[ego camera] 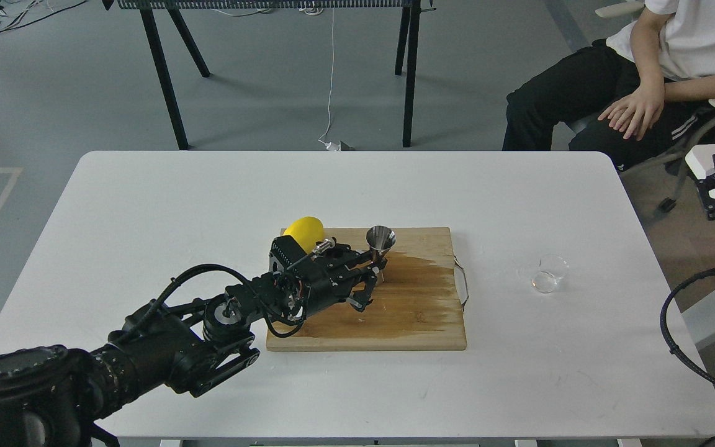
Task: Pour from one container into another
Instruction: 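Lower the jigger onto the board center and open the left gripper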
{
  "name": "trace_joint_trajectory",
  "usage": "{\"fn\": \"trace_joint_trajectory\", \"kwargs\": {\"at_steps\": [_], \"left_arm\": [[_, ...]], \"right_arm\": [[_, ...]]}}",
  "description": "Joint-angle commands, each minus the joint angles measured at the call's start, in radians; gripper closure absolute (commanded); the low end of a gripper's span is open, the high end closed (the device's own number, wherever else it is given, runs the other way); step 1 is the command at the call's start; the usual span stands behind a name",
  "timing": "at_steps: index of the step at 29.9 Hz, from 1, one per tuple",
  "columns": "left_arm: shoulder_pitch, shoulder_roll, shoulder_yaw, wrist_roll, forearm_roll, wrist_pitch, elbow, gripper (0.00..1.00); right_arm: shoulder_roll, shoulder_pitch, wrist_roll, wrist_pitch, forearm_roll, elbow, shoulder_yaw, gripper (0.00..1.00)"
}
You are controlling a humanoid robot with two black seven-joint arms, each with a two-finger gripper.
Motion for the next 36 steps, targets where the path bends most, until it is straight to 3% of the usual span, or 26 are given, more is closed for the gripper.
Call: {"fn": "trace_joint_trajectory", "kwargs": {"at_steps": [1, 12, 16, 19, 23, 24, 28, 36], "left_arm": [[-0.001, 0.003, 0.000, 0.000, 0.000, 0.008, -0.003, 0.76], [0.003, 0.006, -0.002, 0.000, 0.000, 0.008, -0.012, 0.65], [0.005, 0.006, -0.002, 0.000, 0.000, 0.009, -0.012, 0.47], [0.007, 0.006, -0.002, -0.001, 0.000, 0.023, -0.012, 0.45], [0.008, 0.020, -0.002, -0.012, 0.000, 0.032, -0.018, 0.31], [0.011, 0.026, -0.002, -0.014, 0.000, 0.031, -0.029, 0.26], [0.020, 0.084, -0.003, -0.015, 0.000, 0.020, -0.101, 0.20], [0.094, 0.302, -0.017, -0.032, 0.000, 0.008, -0.308, 0.18]], "right_arm": [[0.000, 0.000, 0.002, 0.000, 0.000, 0.000, 0.000, 0.00], [0.001, 0.000, 0.004, 0.000, 0.000, 0.000, -0.002, 0.00], [0.000, -0.001, 0.004, 0.000, 0.000, 0.000, -0.002, 0.00], [0.000, -0.002, 0.002, 0.000, 0.000, 0.000, -0.002, 0.00], [0.000, 0.000, 0.002, 0.000, 0.000, 0.000, 0.000, 0.00], [0.000, -0.001, 0.002, 0.000, 0.000, 0.000, 0.000, 0.00], [0.000, -0.002, 0.002, 0.000, 0.000, 0.000, -0.002, 0.00], [-0.023, -0.008, 0.002, 0.000, 0.000, 0.002, 0.003, 0.00]]}}
